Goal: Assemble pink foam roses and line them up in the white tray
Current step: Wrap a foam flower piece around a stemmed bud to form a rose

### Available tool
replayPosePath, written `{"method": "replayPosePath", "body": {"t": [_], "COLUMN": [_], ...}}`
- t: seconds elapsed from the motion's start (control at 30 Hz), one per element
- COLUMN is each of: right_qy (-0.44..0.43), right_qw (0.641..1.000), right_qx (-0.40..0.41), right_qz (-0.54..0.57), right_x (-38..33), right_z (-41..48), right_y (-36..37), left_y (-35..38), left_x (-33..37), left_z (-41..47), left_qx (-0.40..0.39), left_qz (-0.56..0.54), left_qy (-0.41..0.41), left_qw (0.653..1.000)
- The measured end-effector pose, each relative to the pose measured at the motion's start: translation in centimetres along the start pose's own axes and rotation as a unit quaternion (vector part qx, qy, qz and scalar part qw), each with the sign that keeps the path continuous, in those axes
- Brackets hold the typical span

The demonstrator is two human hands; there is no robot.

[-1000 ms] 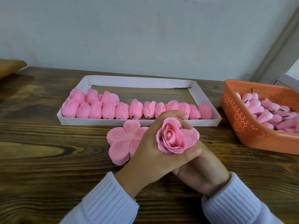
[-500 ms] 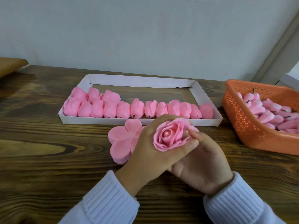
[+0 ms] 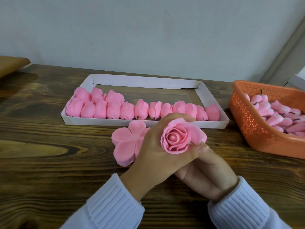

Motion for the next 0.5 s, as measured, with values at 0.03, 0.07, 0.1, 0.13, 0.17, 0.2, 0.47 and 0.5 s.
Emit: {"method": "replayPosePath", "body": {"t": [0.03, 0.07, 0.1, 0.13, 0.17, 0.2, 0.47, 0.5], "right_qy": [0.005, 0.01, 0.015, 0.018, 0.018, 0.017, -0.118, -0.139], "right_qw": [1.0, 1.0, 1.0, 0.999, 0.998, 0.996, 0.868, 0.852], "right_qx": [-0.004, -0.005, -0.002, 0.005, 0.016, 0.031, 0.202, 0.201], "right_qz": [0.002, -0.003, -0.017, -0.037, -0.06, -0.085, -0.437, -0.464], "right_x": [-0.1, -0.1, -0.3, -0.5, -0.7, -0.9, -3.3, -3.5], "right_z": [0.1, 0.1, 0.0, -0.1, -0.2, -0.2, -1.7, -1.8], "right_y": [0.0, 0.0, -0.1, -0.3, -0.5, -0.6, -1.4, -1.2], "left_y": [-0.1, -0.2, -0.3, -0.4, -0.4, -0.5, -1.1, -1.2], "left_x": [-0.2, -0.2, -0.1, 0.0, 0.1, 0.2, -0.2, -0.4], "left_z": [0.0, -0.1, -0.1, -0.1, -0.1, -0.1, -0.4, -0.3], "left_qx": [-0.002, 0.0, 0.006, 0.014, 0.022, 0.032, 0.104, 0.101], "left_qz": [-0.006, -0.009, -0.013, -0.017, -0.02, -0.025, -0.097, -0.097], "left_qy": [-0.002, -0.005, -0.008, -0.012, -0.014, -0.015, -0.03, -0.034], "left_qw": [1.0, 1.0, 1.0, 1.0, 0.999, 0.999, 0.989, 0.99]}}
Point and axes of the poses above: each hand's wrist, its own z-axis towards the middle knuckle, its own y-axis out of the palm, x = y × z, the point moved 5 cm from there along z, towards the middle knuckle, and after that the axes turned 12 degrees about -x, right-handed, at the moved point
